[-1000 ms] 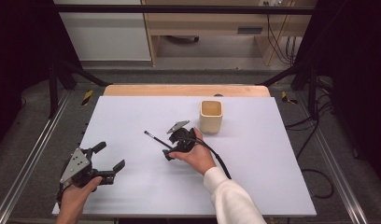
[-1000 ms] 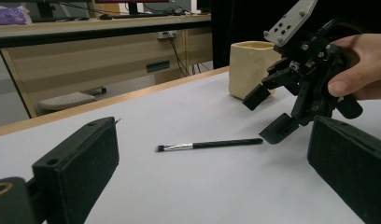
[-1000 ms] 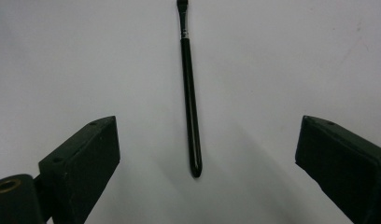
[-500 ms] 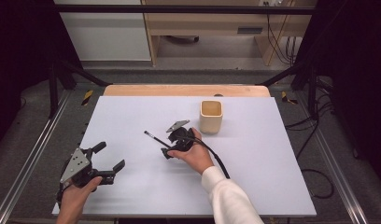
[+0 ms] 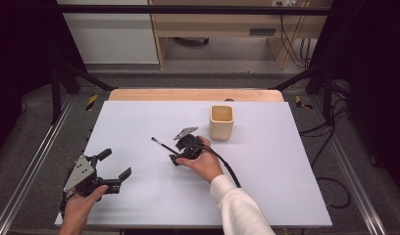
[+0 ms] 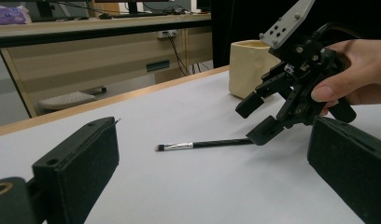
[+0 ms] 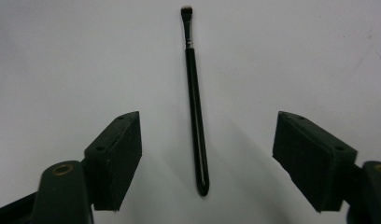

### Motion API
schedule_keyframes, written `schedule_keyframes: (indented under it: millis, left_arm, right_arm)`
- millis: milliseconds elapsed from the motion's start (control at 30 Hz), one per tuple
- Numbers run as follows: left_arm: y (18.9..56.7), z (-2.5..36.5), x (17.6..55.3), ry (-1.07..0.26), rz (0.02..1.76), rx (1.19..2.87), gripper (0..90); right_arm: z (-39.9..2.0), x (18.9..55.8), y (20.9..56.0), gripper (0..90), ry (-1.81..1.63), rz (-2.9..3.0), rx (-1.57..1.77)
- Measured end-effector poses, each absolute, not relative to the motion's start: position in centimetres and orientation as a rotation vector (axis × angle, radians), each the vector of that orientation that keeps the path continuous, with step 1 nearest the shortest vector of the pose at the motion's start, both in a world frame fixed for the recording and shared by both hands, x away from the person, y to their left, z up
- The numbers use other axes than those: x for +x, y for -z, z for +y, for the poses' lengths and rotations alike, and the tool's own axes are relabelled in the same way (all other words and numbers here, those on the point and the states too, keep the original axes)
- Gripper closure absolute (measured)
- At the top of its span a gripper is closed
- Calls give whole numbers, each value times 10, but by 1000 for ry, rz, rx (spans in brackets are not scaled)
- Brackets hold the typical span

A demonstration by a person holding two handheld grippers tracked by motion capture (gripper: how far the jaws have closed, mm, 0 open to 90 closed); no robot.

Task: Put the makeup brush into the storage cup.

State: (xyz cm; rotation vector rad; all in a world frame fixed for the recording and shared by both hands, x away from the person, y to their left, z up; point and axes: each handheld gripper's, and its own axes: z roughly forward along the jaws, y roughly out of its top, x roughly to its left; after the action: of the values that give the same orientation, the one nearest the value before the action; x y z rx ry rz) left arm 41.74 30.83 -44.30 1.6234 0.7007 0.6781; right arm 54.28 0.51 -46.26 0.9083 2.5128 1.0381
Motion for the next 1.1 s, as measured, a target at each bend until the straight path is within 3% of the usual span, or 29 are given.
schedule_keyframes:
  millis: [300,633,1100]
  left_arm:
    - [443,308,418,-676,700,1624,17]
    - [443,308,418,-678,700,1623,17]
    - [443,308,418,-680,697,1627,17]
  right_arm:
    - [5,543,465,476,-1032,2530,873]
    - [7,542,468,617,-1026,2542,869]
    - [6,544,469,709,-1034,2548,881]
